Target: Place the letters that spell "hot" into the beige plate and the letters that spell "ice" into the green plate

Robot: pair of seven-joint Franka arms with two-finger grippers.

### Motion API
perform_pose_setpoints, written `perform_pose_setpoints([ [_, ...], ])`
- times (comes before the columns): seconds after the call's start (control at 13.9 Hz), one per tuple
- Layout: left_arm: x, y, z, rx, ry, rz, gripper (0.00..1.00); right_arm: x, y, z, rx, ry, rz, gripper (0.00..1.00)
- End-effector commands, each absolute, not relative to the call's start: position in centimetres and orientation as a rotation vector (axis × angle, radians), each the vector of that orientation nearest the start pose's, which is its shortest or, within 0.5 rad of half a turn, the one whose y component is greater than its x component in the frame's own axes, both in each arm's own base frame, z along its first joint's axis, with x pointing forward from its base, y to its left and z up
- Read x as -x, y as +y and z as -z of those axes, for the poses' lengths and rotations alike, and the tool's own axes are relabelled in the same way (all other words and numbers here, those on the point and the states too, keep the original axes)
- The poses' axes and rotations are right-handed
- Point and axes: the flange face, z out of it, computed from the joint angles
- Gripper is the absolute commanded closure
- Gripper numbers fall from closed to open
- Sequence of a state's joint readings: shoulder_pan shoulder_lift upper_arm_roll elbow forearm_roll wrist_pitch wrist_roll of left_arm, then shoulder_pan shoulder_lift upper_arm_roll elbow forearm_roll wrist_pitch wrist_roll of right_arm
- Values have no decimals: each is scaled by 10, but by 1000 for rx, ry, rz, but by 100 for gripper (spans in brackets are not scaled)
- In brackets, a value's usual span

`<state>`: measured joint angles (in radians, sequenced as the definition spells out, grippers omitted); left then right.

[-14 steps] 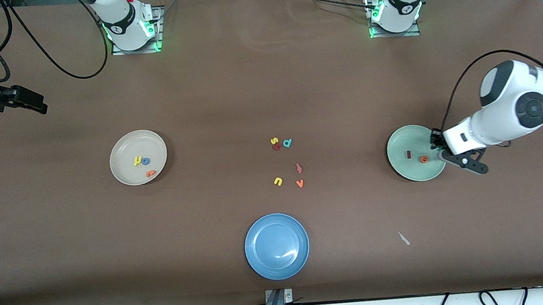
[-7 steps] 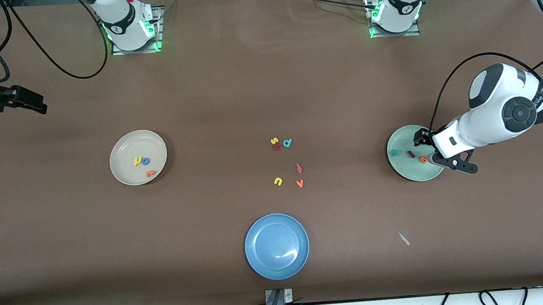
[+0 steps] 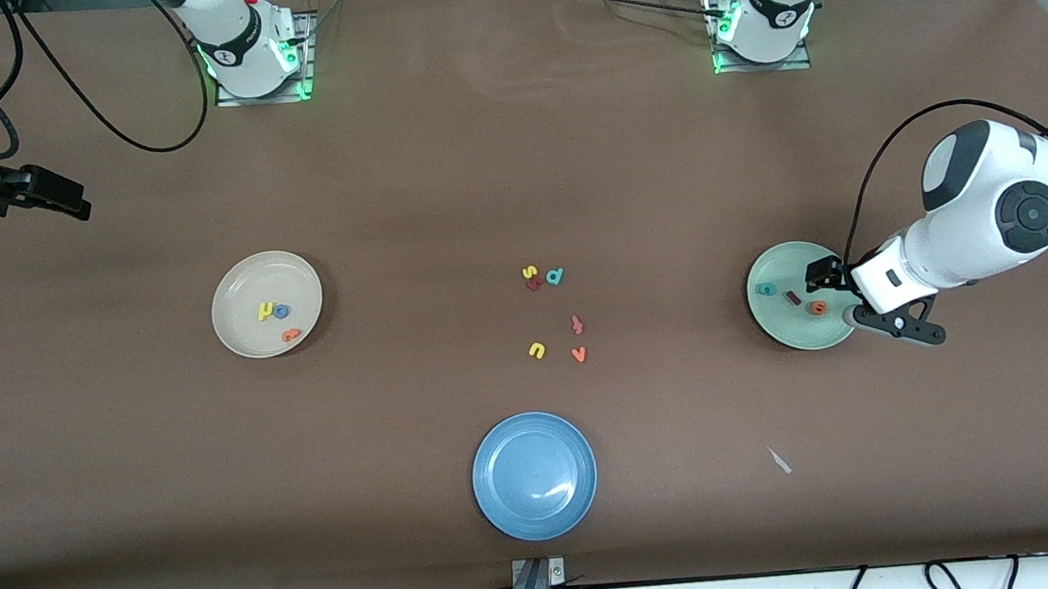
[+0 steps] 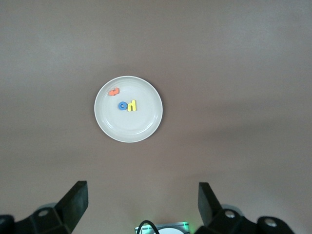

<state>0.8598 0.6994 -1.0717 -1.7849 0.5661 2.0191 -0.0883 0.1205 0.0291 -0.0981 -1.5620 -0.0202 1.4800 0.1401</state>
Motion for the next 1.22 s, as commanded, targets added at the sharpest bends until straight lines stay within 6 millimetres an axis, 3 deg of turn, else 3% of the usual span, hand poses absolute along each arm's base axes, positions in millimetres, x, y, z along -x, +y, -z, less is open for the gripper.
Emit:
perform_pose_setpoints([
  [0.0,-653,-57,-361,3182,474,-71,0,-553,9,-610,3146,177,-173,0],
  [0.14,-666,-69,-377,3125,419,-80,0,-553,9,-610,3146,179,-173,0],
  [0.29,-674,-88,-406,3089,387,-76,0,-553,9,-610,3146,179,-173,0],
  [0.43,-675,-89,-437,3147,255,-49,0,-553,9,-610,3146,179,-173,0],
  [0.65,-668,-73,-479,3169,96,12,0,-553,9,-610,3146,179,-173,0],
  [0.79,-657,-58,-524,3115,34,122,0,-553,9,-610,3146,179,-173,0],
  [0.86,-645,-65,-547,3088,39,173,0,-553,9,-610,3146,179,-173,0],
  [1.01,-620,-63,-573,3073,12,202,0,-553,9,-610,3146,177,-173,0],
  [1.15,-592,-49,-580,3151,-34,145,0,-553,9,-610,3146,179,-173,0],
])
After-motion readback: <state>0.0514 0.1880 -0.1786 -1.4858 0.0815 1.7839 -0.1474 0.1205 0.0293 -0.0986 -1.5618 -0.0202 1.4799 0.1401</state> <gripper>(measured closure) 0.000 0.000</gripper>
